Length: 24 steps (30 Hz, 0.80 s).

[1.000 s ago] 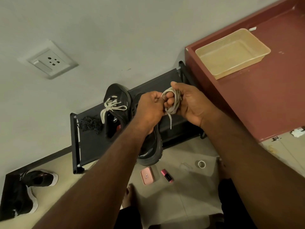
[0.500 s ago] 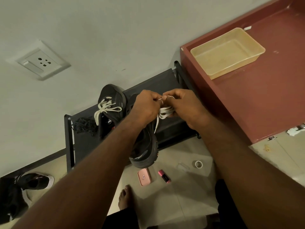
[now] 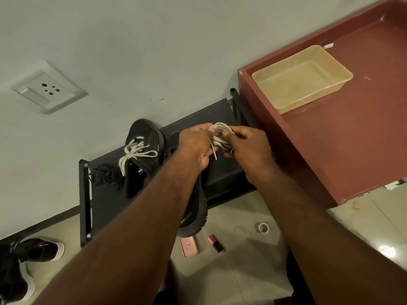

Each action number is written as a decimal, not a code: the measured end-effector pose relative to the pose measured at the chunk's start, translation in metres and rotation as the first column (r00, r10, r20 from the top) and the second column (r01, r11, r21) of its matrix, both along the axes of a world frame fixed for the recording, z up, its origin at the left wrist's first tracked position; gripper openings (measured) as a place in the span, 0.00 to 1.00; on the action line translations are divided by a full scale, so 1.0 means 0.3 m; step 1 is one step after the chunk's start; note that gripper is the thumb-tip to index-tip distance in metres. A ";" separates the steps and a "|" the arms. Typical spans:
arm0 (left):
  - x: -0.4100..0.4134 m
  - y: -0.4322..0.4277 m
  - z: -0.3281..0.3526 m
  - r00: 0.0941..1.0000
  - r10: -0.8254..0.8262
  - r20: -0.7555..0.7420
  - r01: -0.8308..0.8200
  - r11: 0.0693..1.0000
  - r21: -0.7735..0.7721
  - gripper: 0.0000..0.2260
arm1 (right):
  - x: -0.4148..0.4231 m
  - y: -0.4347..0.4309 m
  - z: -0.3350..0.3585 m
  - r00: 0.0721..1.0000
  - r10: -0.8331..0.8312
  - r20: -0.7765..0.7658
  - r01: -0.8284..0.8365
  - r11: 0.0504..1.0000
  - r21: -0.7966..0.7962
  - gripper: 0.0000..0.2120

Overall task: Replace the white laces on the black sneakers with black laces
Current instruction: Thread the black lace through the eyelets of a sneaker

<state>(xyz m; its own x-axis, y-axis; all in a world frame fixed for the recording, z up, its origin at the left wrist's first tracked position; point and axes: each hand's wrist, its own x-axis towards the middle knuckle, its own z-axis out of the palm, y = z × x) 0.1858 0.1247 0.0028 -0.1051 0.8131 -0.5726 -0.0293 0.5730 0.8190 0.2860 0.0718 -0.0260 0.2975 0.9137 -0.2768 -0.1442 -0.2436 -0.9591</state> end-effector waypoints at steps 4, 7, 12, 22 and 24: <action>0.026 0.027 -0.025 0.997 -0.019 -0.074 0.022 0.999 0.045 0.08 | 0.006 0.012 -0.012 0.999 -0.044 -0.004 0.044 0.997 -0.062 0.14; 0.043 0.102 -0.070 0.982 -0.060 -0.178 0.071 0.996 0.055 0.08 | 0.027 0.012 -0.011 0.997 -0.073 0.013 0.074 0.988 -0.137 0.23; 0.072 0.268 -0.141 0.906 -0.131 -0.403 0.191 0.975 0.114 0.07 | 0.047 0.012 -0.019 0.999 -0.035 -0.007 0.033 0.985 -0.168 0.22; 0.065 0.372 -0.192 0.466 -0.193 -0.863 0.606 0.780 0.153 0.16 | 0.027 0.019 -0.047 0.988 0.084 0.128 -0.058 0.980 -0.193 0.22; 0.064 0.348 -0.200 0.319 -0.183 -0.930 0.715 0.691 0.109 0.15 | 0.020 0.011 -0.049 0.977 0.116 0.180 -0.080 0.978 -0.195 0.22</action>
<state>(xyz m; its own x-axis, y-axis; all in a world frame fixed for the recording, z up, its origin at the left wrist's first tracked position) 0.2049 0.2292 -0.0570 0.1910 0.9815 -0.0142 0.9101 -0.1717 0.3771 0.2921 0.0753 -0.0409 0.2720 0.8792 -0.3912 0.0693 -0.4234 -0.9033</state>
